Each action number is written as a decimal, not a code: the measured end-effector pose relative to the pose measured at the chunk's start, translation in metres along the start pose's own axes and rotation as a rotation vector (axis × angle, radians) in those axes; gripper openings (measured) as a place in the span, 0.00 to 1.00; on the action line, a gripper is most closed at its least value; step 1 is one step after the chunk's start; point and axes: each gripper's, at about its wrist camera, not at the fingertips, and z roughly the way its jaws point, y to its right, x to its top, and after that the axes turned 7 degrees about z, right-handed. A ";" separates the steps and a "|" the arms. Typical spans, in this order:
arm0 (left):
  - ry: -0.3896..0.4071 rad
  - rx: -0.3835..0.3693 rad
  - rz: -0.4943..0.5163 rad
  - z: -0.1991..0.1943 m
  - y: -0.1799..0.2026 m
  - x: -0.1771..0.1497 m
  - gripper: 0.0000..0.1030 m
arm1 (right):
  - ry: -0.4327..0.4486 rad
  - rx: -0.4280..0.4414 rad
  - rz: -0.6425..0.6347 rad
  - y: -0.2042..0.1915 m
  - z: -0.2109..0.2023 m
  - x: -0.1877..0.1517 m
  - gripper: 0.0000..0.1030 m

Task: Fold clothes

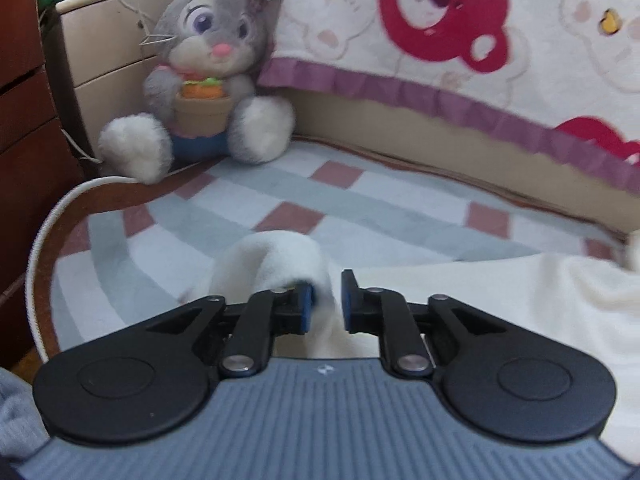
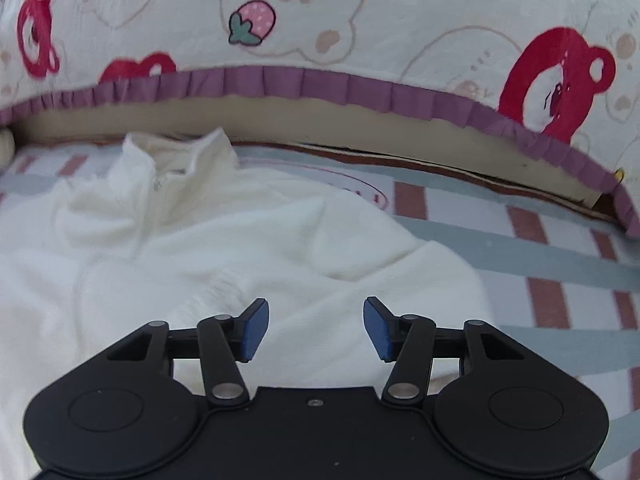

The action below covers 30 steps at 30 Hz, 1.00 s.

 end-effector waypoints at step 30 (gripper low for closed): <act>0.032 -0.319 0.305 -0.034 0.151 -0.023 0.37 | 0.324 -0.623 0.270 0.196 -0.064 0.068 0.15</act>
